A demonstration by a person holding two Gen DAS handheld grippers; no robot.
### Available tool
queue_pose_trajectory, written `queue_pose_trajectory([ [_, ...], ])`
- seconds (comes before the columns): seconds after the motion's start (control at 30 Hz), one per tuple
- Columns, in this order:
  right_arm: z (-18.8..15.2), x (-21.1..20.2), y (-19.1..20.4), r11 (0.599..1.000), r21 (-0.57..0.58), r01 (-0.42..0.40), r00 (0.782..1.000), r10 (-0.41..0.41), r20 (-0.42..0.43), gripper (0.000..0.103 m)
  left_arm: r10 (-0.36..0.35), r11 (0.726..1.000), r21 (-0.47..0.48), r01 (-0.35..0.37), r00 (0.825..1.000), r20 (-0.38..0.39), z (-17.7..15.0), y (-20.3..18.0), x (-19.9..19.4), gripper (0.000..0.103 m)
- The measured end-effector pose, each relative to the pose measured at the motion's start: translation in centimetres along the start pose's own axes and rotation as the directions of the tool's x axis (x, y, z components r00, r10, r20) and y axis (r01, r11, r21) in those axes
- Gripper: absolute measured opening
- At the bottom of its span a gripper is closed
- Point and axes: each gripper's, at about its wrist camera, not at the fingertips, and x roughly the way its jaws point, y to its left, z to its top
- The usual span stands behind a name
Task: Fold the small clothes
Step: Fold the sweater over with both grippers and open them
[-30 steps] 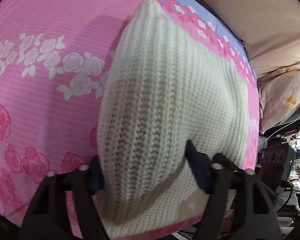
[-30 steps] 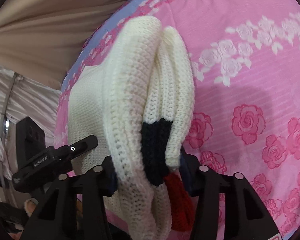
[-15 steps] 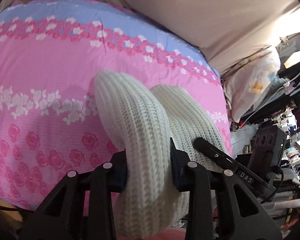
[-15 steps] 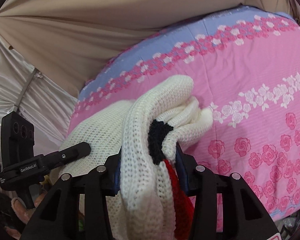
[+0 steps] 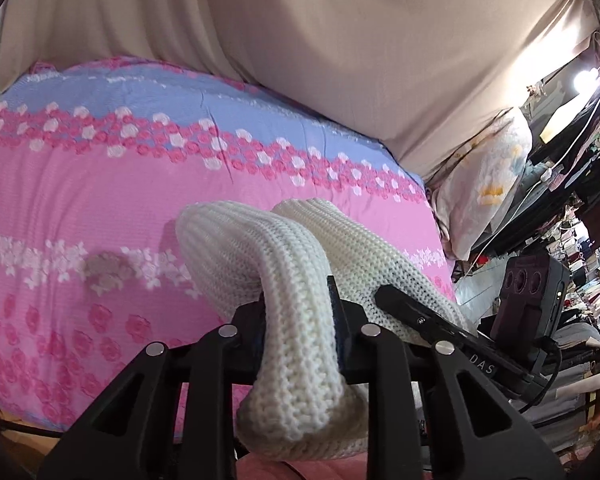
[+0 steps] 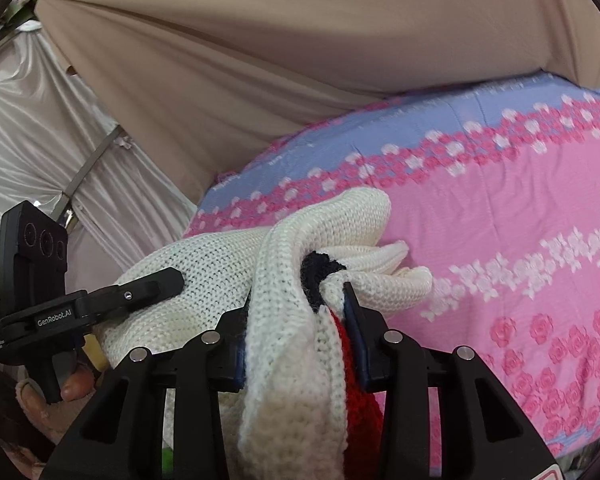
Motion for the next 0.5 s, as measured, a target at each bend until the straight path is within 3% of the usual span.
queue_pose_trajectory([
  [0.17, 2.9, -0.1, 5.3, 0.995, -0.092, -0.029, 0.994, 0.039, 0.105, 0.037, 0.007, 0.999, 0.048, -0.012, 0.995, 0.096, 2.4, 1.6, -4.5, 0.022],
  [0.4, 4.9, 1.8, 11.5, 0.980, -0.190, -0.065, 0.968, 0.108, 0.227, 0.037, 0.030, 0.988, 0.138, -0.066, 0.968, 0.248, 5.5, 4.8, -10.3, 0.023],
  [0.47, 4.2, 4.0, 11.8, 0.976, -0.206, -0.066, 0.969, 0.112, 0.219, 0.041, 0.041, 0.981, 0.169, -0.092, 0.959, 0.282, 5.5, 6.9, -10.5, 0.025],
  [0.5, 3.2, 6.3, 11.2, 0.975, -0.212, -0.067, 0.976, 0.109, 0.189, 0.051, 0.062, 0.978, 0.175, -0.117, 0.956, 0.288, 5.2, 8.1, -10.0, 0.032],
])
